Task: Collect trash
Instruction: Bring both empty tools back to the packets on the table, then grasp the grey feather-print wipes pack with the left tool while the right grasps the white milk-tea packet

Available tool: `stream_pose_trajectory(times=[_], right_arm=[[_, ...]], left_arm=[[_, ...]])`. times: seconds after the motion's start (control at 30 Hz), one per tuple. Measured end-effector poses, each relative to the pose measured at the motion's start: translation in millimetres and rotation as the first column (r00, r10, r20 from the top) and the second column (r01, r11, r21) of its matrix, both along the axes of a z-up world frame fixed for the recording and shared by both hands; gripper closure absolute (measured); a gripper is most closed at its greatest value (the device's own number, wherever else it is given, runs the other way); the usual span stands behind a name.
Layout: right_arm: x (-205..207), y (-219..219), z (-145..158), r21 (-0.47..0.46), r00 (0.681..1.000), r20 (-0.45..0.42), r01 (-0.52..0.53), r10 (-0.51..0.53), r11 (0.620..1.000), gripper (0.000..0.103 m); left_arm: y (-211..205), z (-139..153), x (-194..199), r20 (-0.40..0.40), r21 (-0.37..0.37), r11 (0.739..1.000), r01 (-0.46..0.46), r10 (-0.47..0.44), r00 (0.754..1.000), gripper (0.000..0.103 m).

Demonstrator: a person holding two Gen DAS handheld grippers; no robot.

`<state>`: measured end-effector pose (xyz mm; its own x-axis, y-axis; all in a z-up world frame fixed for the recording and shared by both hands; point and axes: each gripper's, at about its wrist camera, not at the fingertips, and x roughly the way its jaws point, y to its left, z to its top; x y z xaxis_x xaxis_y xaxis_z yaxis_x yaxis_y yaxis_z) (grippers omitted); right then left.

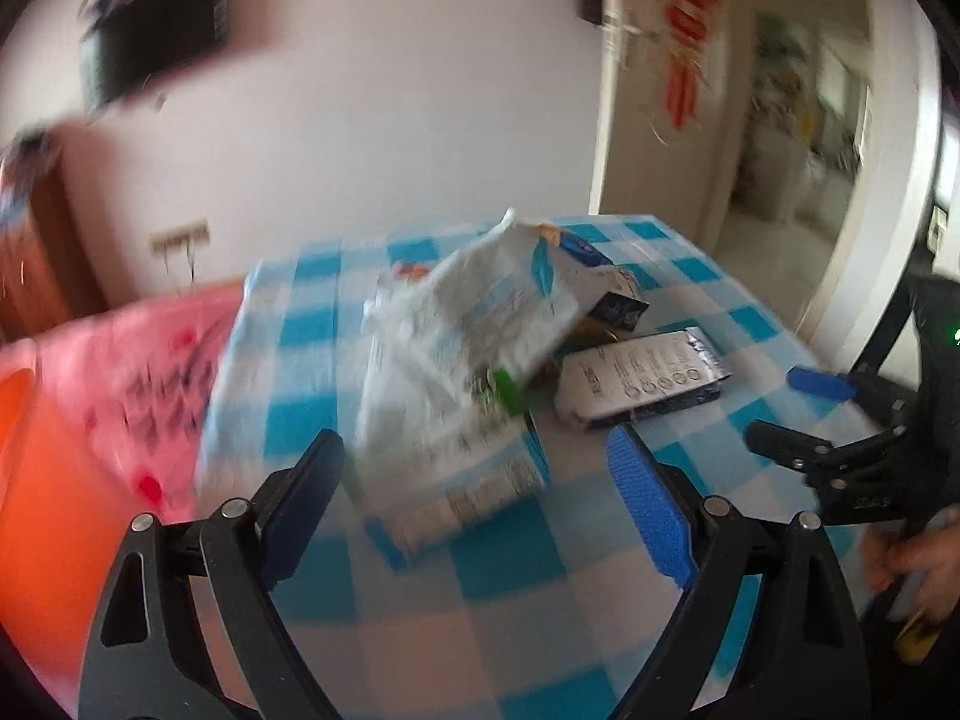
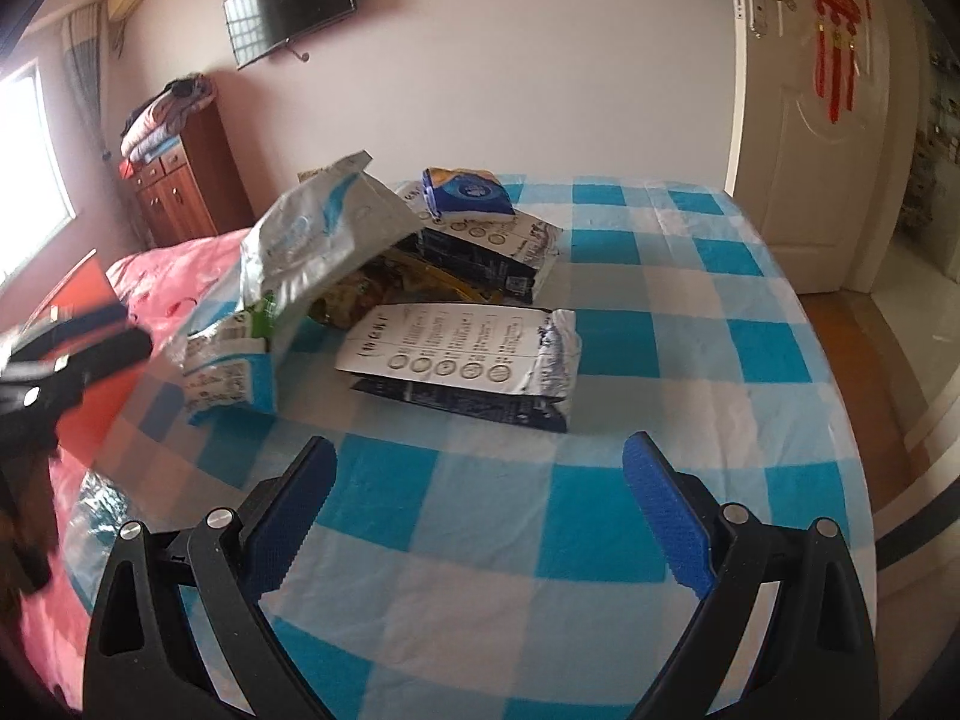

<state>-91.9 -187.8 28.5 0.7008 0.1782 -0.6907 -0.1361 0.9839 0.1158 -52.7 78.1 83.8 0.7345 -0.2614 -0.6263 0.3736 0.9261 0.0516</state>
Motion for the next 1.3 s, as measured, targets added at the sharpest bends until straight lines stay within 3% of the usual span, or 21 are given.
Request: stream_pose_trajectory(times=[0.2, 0.37, 0.53, 0.7, 0.9, 1.3], right_arm=[[19.4, -14.2, 0.7, -0.014, 1.000, -0.024, -0.016, 0.016, 1.000, 0.008], [42.9, -26.4, -1.0, -0.003, 0.998, -0.061, -0.022, 0.022, 1.000, 0.008], [63.7, -37.0, -11.9, 0.080, 0.993, -0.117, -0.026, 0.035, 0.996, 0.008], [71.4, -35.6, -19.3, 0.138, 0.989, -0.133, -0.048, 0.066, 0.989, 0.008], [73.4, -29.8, -24.1, 0.157, 0.985, -0.142, -0.075, 0.097, 0.985, 0.008], [51.8, -4.5, -27.8, 0.164, 0.971, -0.145, -0.166, 0.190, 0.972, 0.008]], left_arm=[[-26.8, 5.5, 36.5, 0.045, 0.144, 0.985, 0.098, -0.105, 0.993, 0.013], [-51.7, -3.9, 50.9, 0.067, 0.275, 0.947, 0.164, -0.189, 0.980, 0.013], [-67.0, -12.8, 63.7, 0.075, 0.378, 0.902, 0.210, -0.256, 0.964, 0.013], [-70.8, -19.8, 77.5, 0.058, 0.414, 0.879, 0.236, -0.284, 0.957, 0.013], [-74.7, -28.8, 92.5, 0.019, 0.398, 0.882, 0.252, -0.283, 0.959, 0.013], [-81.3, -39.8, 97.5, 0.049, 0.416, 0.880, 0.229, -0.273, 0.961, 0.013]])
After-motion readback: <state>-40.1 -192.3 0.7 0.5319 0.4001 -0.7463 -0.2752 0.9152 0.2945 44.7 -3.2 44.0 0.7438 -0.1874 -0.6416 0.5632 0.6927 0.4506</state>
